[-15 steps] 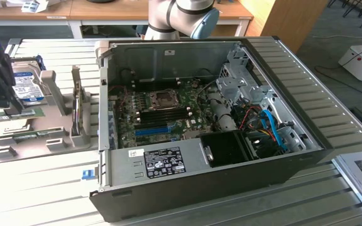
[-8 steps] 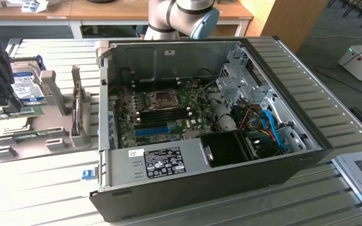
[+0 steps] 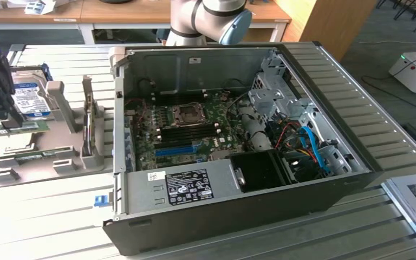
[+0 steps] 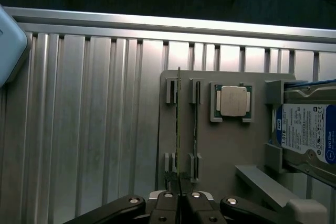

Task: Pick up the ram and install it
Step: 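Pick up the ram and move it above insertion slot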

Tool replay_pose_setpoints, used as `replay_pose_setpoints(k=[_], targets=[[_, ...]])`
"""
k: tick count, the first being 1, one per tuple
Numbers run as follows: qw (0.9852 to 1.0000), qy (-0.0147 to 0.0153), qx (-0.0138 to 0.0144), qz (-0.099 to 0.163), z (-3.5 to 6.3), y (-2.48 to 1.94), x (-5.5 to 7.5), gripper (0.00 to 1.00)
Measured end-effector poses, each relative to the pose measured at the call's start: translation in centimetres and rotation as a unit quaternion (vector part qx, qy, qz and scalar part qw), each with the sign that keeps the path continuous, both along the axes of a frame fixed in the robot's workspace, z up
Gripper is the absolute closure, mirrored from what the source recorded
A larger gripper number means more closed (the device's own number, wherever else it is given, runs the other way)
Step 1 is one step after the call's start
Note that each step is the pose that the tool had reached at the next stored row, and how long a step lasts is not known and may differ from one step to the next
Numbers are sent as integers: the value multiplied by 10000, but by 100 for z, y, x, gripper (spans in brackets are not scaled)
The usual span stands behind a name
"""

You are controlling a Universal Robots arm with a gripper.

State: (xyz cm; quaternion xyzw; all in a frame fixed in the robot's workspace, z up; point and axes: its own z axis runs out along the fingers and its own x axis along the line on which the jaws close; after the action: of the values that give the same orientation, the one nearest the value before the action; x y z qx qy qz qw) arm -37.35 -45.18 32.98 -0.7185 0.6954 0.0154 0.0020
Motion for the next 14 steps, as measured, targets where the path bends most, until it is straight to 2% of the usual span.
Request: replay_pose_setpoints(k=[14], targets=[[10000,0,0,0,111,0,2,89]])
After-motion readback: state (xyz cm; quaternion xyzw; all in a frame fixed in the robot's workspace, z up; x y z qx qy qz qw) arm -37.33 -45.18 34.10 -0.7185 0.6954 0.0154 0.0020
